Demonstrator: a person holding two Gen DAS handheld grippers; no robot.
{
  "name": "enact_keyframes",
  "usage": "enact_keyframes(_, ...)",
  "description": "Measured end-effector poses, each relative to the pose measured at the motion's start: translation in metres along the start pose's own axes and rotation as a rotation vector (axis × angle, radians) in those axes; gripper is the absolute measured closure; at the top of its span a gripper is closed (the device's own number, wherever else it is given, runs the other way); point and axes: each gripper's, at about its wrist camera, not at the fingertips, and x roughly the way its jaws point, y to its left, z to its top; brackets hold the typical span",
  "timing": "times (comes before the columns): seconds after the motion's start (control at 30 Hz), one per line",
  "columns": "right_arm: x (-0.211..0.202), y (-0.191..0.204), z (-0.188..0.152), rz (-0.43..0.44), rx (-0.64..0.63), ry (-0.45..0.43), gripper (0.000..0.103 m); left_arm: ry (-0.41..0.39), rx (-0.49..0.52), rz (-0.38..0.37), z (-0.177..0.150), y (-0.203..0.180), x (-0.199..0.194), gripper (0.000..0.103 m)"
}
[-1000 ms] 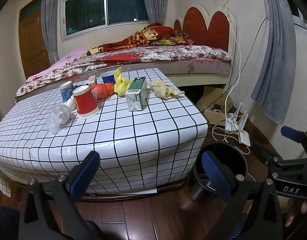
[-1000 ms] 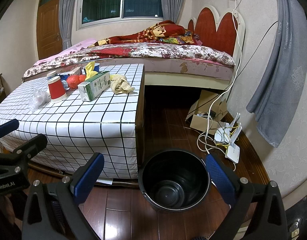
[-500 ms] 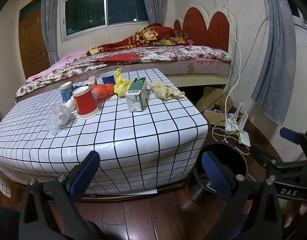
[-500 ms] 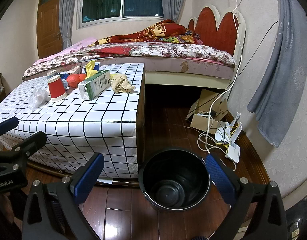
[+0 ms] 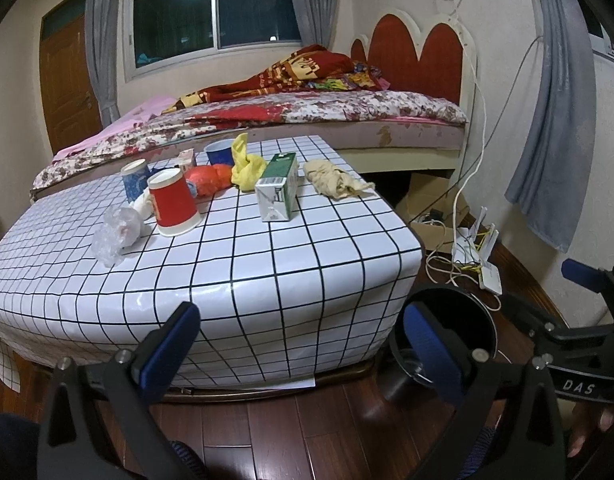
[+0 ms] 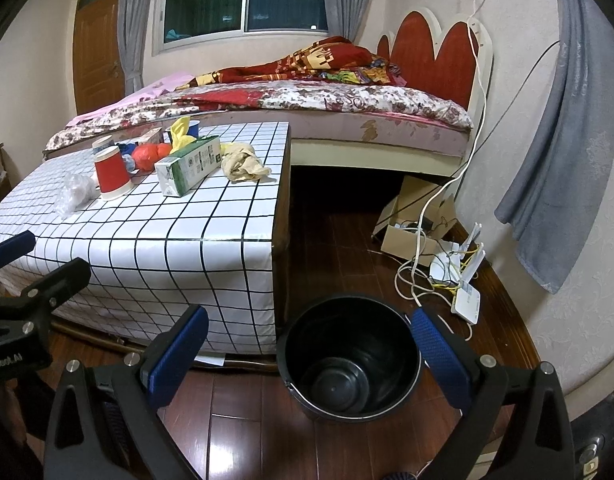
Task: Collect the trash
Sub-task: 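Grasp the clear plastic bag with left tool while right tool grasps green milk carton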
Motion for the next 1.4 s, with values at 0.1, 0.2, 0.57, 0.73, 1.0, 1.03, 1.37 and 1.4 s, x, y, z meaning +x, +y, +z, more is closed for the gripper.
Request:
enact_keyframes(0.1, 0.002, 0.003, 0.005, 0.001, -0.005, 0.001, 0.001, 0.004, -0.018, -0.007, -0.001, 0.007, 0.004, 0.001)
enact_keyframes(0.2, 0.007, 0.007, 0.012, -0.001, -0.01, -0.003, 0.001, -0.002, -0.022, 0.006, 0.0, 0.015, 0.006, 0.001)
enact_keyframes(0.57, 0.046, 0.062, 0.063, 0.094, -0.04, -0.029, 0.001, -0.053, -0.12, 0.13, 0.019, 0.105, 0.025, 0.001)
enact_keyframes(0.73, 0.075, 0.104, 0.088, 0.166, -0.065, -0.03, 0.001, -0.061, -0.162, 0.213, 0.031, 0.155, 0.044, 0.001)
enact_keyframes(1.0, 0.141, 0.159, 0.12, 0.185, -0.053, 0.018, 0.001, -0.03, -0.21, 0.292, 0.041, 0.198, 0.091, 0.001)
enact_keyframes(1.03, 0.148, 0.162, 0.124, 0.174, -0.056, 0.025, 0.001, -0.024, -0.217, 0.292, 0.042, 0.202, 0.098, 0.001)
enact_keyframes(1.37, 0.211, 0.179, 0.153, 0.116, -0.056, 0.108, 0.009, 0.021, -0.264, 0.318, 0.053, 0.231, 0.144, 0.001)
enact_keyframes(1.4, 0.215, 0.179, 0.154, 0.116, -0.054, 0.119, 0.02, 0.027, -0.263, 0.321, 0.052, 0.233, 0.145, 0.001)
